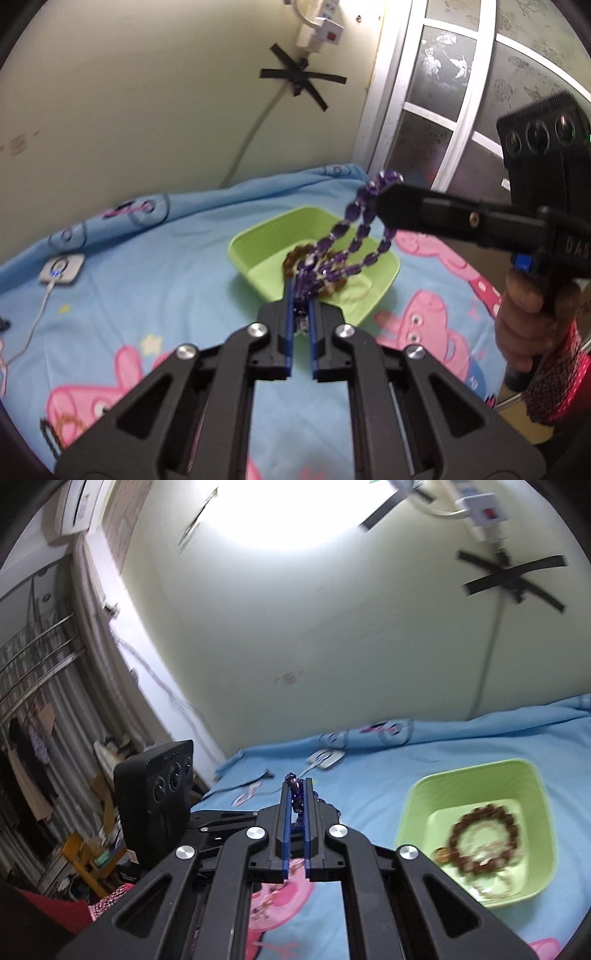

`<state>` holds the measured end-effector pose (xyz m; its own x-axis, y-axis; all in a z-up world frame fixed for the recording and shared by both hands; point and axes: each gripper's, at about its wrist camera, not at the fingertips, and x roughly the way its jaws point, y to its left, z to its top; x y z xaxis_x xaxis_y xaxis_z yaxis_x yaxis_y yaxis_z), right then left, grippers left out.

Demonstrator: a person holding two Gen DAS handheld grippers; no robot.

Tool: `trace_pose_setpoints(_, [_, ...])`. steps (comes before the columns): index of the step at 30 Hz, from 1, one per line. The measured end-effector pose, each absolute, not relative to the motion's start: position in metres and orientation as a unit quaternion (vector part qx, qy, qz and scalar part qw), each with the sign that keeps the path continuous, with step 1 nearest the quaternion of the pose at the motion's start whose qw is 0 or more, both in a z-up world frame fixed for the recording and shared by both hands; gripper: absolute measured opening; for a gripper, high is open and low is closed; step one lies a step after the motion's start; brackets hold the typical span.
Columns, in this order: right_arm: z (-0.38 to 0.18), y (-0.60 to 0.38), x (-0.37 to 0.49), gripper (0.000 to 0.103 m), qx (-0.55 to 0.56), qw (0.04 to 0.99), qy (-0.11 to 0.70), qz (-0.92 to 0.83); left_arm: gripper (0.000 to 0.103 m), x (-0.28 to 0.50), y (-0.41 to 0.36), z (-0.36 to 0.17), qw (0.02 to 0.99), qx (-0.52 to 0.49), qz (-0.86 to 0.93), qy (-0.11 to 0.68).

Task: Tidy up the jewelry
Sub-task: 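Lower the purple bracelet into the green basket and open the right gripper, then grasp the amber bead strand with pendant from the pile with the right gripper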

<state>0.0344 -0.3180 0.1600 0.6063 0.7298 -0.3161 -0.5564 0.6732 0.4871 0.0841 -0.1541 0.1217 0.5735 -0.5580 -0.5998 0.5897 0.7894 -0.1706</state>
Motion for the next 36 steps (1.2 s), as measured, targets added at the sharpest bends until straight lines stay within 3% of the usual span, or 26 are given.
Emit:
trace_pose_setpoints(10, [0.103, -0.363, 0.074, 0.000, 0.210, 0.882, 0.302, 0.293, 0.007, 0.142, -0.202, 0.090, 0.860, 0.020, -0.311, 0.405])
trace_pose_setpoints(11, [0.096, -0.362, 0.079, 0.000, 0.209, 0.881, 0.310, 0.289, 0.010, 0.148, -0.205, 0.083, 0.855, 0.019, -0.304, 0.420])
trace_pose_setpoints(13, [0.084, -0.357, 0.094, 0.000, 0.199, 0.881, 0.330, 0.274, 0.029, 0.157, -0.206, 0.075, 0.847, 0.013, -0.293, 0.444])
trace_pose_setpoints(16, [0.077, -0.349, 0.109, 0.000, 0.179, 0.888, 0.347, 0.244, 0.029, 0.159, -0.197, 0.080, 0.851, 0.001, -0.286, 0.440])
trace_pose_setpoints(25, [0.111, -0.333, 0.074, 0.004, 0.175, 0.898, 0.282, 0.290, 0.029, 0.100, -0.092, 0.137, 0.905, -0.051, -0.254, 0.337])
trace_pose_setpoints(36, [0.063, -0.212, 0.036, 0.004, 0.067, 0.837, 0.362, 0.404, 0.029, 0.027, 0.088, 0.079, 0.916, -0.105, -0.037, 0.384])
